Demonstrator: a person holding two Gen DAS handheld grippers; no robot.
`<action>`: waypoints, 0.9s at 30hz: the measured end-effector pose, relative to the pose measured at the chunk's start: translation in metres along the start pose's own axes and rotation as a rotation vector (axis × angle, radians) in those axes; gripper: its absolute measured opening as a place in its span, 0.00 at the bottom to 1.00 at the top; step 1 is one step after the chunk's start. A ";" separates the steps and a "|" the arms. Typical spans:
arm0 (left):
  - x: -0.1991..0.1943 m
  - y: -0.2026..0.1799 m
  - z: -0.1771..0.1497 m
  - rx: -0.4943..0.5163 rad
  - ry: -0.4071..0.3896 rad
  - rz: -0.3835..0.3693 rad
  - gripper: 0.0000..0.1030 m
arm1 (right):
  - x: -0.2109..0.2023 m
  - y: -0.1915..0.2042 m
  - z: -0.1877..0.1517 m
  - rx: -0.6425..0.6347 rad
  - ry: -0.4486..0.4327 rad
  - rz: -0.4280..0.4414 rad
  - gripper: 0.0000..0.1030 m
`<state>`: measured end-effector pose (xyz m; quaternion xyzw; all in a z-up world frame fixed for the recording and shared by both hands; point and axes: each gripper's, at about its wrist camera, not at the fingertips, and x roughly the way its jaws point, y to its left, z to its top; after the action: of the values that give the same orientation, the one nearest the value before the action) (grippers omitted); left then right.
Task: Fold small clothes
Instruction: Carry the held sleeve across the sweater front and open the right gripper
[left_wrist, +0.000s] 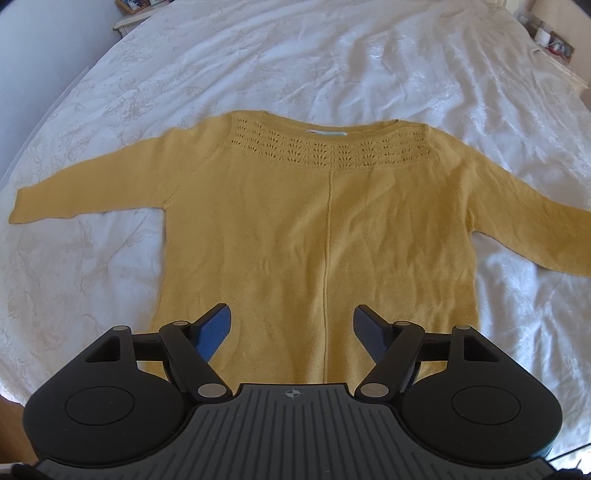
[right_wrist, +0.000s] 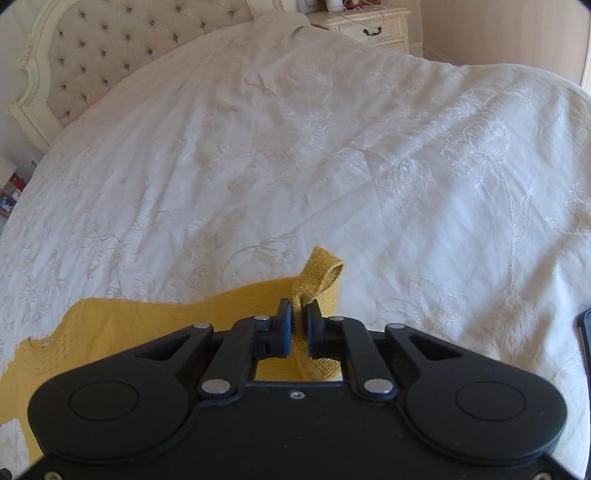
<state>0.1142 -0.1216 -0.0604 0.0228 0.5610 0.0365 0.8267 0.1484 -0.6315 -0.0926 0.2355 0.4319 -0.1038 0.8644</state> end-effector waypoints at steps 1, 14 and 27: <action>0.003 0.007 0.000 0.000 0.000 -0.010 0.70 | -0.004 0.015 0.003 -0.010 -0.010 0.021 0.14; 0.025 0.115 0.004 -0.029 -0.005 -0.018 0.70 | 0.005 0.284 -0.009 -0.193 -0.004 0.401 0.14; 0.049 0.200 0.000 -0.087 0.040 0.033 0.70 | 0.081 0.480 -0.136 -0.471 0.246 0.547 0.14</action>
<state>0.1249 0.0822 -0.0898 -0.0048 0.5749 0.0748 0.8148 0.2864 -0.1457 -0.0753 0.1475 0.4658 0.2622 0.8322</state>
